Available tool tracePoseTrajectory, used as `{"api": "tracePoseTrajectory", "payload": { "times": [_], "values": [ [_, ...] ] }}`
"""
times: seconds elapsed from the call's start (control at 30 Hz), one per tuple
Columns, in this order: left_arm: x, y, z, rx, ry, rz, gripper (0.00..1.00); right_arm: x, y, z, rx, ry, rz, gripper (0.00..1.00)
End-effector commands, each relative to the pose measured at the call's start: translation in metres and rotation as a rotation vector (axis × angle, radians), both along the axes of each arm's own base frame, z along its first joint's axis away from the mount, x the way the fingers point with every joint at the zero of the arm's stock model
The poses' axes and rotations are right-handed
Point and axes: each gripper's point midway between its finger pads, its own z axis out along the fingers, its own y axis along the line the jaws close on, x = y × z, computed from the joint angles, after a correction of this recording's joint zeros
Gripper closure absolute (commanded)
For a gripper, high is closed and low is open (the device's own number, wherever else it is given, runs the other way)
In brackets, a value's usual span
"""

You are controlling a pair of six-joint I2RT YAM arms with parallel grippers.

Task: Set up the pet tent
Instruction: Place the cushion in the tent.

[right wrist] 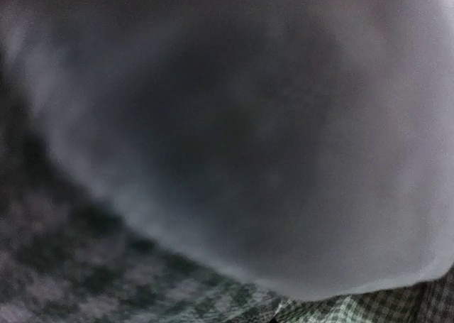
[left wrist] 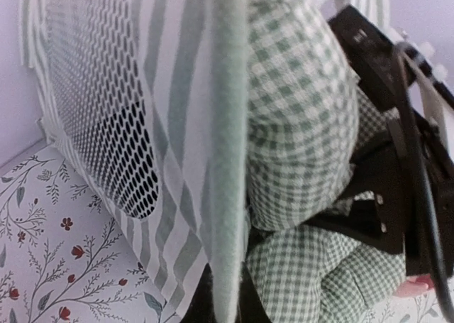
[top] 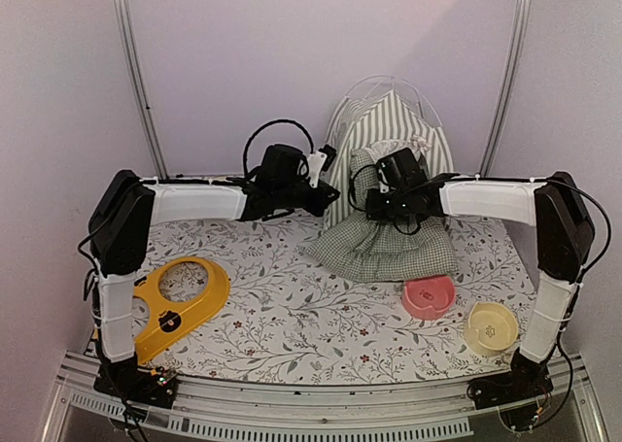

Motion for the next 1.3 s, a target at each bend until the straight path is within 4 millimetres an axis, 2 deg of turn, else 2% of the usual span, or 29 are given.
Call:
{"api": "tracePoseTrajectory", "payload": {
  "times": [0.0, 0.07, 0.13, 0.17, 0.27, 0.33, 0.43, 0.5, 0.53, 0.6, 0.67, 0.73, 0.83, 0.9, 1.0, 1.07, 1.13, 1.2, 1.27],
  "values": [
    [-0.048, -0.007, 0.004, 0.081, -0.014, -0.158, 1.00, 0.031, -0.023, 0.063, -0.049, -0.159, -0.114, 1.00],
    [-0.061, -0.005, -0.002, 0.107, -0.004, -0.202, 1.00, 0.039, -0.026, 0.066, -0.083, -0.170, -0.124, 1.00],
    [-0.075, -0.002, 0.013, 0.088, -0.021, -0.250, 1.00, 0.048, -0.025, 0.064, -0.095, -0.171, -0.115, 1.00],
    [-0.081, -0.001, 0.013, 0.087, -0.019, -0.270, 1.00, 0.051, -0.022, 0.062, -0.104, -0.171, -0.111, 1.00],
    [-0.094, 0.004, 0.020, 0.069, -0.030, -0.315, 1.00, 0.064, -0.005, 0.032, -0.144, -0.117, -0.048, 1.00],
    [-0.091, 0.012, 0.028, 0.029, -0.032, -0.306, 1.00, 0.059, 0.006, 0.004, -0.227, -0.061, -0.012, 1.00],
    [-0.084, 0.025, 0.043, -0.048, -0.038, -0.268, 1.00, 0.039, 0.018, -0.037, -0.316, -0.015, 0.049, 1.00],
    [-0.080, 0.030, 0.054, -0.108, -0.029, -0.259, 1.00, 0.025, 0.020, -0.055, -0.311, 0.007, 0.080, 1.00],
    [-0.081, 0.030, 0.056, -0.130, -0.020, -0.271, 1.00, 0.021, 0.021, -0.058, -0.290, 0.011, 0.092, 0.99],
    [-0.083, 0.032, 0.058, -0.157, -0.012, -0.279, 1.00, 0.016, 0.025, -0.048, -0.232, -0.016, 0.109, 0.86],
    [-0.084, 0.032, 0.053, -0.155, 0.004, -0.284, 1.00, 0.013, 0.039, -0.015, -0.122, -0.081, 0.157, 0.62],
    [-0.086, 0.033, 0.044, -0.148, 0.029, -0.283, 1.00, 0.004, 0.050, 0.027, -0.018, -0.156, 0.212, 0.50],
    [-0.085, 0.040, 0.030, -0.133, 0.059, -0.247, 1.00, -0.012, 0.055, 0.077, 0.077, -0.228, 0.273, 0.37],
    [-0.083, 0.046, 0.025, -0.130, 0.074, -0.221, 1.00, -0.024, 0.046, 0.097, 0.088, -0.244, 0.278, 0.29],
    [-0.079, 0.054, 0.023, -0.132, 0.082, -0.196, 1.00, -0.037, 0.009, 0.101, -0.009, -0.244, 0.195, 0.17],
    [-0.081, 0.056, 0.024, -0.139, 0.090, -0.204, 1.00, -0.044, -0.023, 0.091, -0.070, -0.241, 0.143, 0.10],
    [-0.083, 0.057, 0.025, -0.144, 0.092, -0.217, 1.00, -0.046, -0.057, 0.068, -0.081, -0.211, 0.134, 0.07],
    [-0.087, 0.055, 0.025, -0.147, 0.097, -0.242, 1.00, -0.044, -0.084, 0.046, -0.123, -0.180, 0.115, 0.06],
    [-0.089, 0.053, 0.025, -0.150, 0.100, -0.267, 1.00, -0.040, -0.099, 0.023, -0.192, -0.157, 0.121, 0.05]
  ]
}}
